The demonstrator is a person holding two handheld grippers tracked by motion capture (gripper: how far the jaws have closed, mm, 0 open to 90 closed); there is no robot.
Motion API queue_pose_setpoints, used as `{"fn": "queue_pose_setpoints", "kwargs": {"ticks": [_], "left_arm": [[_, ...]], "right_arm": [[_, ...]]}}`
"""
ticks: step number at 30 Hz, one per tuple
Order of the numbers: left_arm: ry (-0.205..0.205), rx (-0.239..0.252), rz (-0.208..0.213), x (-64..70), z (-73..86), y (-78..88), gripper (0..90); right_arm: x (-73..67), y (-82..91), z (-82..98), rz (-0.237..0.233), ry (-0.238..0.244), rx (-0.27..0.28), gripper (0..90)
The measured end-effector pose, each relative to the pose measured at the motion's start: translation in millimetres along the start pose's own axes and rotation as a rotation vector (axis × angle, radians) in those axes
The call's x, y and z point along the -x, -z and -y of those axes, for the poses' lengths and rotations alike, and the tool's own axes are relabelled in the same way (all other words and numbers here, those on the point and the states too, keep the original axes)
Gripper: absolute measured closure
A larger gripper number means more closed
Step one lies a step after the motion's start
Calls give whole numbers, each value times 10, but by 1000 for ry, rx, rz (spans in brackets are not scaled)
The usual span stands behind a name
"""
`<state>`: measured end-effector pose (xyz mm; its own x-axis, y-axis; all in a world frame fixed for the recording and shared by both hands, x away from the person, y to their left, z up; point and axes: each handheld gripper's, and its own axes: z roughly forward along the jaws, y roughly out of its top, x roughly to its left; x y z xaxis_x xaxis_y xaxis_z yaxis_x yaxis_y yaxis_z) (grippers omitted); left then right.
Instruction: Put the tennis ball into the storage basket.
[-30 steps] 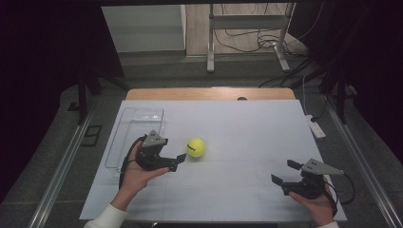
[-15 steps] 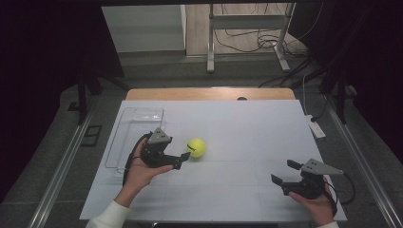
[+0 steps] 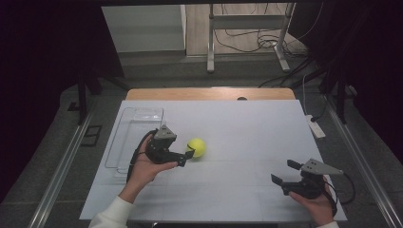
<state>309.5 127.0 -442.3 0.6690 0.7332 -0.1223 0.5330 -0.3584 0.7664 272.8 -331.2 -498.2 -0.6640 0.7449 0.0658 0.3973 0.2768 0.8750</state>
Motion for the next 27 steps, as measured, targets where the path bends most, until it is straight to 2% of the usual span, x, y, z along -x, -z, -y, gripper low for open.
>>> {"fn": "queue_pose_setpoints", "kwargs": {"ticks": [6,27], "left_arm": [[2,-14,11,-7,-41,-52,103],[6,-62,4,-60,-120,-248,78]], "right_arm": [[3,-1,2,1,-3,0,109],[11,-6,6,1,-3,-2,109]]}}
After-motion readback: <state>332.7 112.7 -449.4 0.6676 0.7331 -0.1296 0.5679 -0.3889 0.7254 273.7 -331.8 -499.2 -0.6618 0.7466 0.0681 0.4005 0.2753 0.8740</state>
